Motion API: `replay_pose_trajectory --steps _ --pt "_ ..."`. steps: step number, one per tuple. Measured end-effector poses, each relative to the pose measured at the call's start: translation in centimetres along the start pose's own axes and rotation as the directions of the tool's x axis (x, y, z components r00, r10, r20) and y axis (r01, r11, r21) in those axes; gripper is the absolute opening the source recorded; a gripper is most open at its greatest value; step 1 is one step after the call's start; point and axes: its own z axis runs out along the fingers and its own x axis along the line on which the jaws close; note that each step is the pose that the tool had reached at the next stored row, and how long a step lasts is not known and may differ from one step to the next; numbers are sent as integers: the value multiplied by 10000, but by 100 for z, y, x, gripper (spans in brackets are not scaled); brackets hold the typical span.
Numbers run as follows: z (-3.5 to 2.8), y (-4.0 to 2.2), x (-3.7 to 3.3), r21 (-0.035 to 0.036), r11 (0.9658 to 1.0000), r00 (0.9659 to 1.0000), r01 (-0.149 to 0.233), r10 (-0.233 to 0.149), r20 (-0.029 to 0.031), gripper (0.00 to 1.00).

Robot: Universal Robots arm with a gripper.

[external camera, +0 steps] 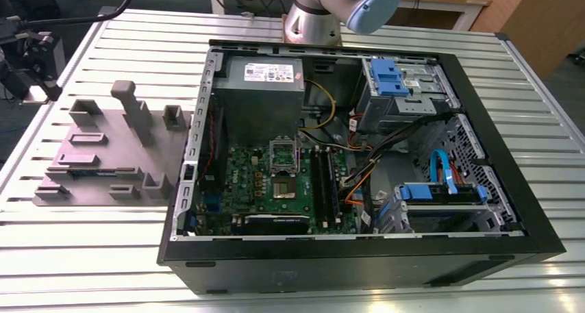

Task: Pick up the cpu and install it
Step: 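Pick up the cpu and move it towards the insertion slot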

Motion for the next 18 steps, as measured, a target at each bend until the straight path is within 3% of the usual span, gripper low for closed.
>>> replay_pose_trajectory --steps 18 --pt "-43 2 0 0 10000 10000 -3 3 0 47"
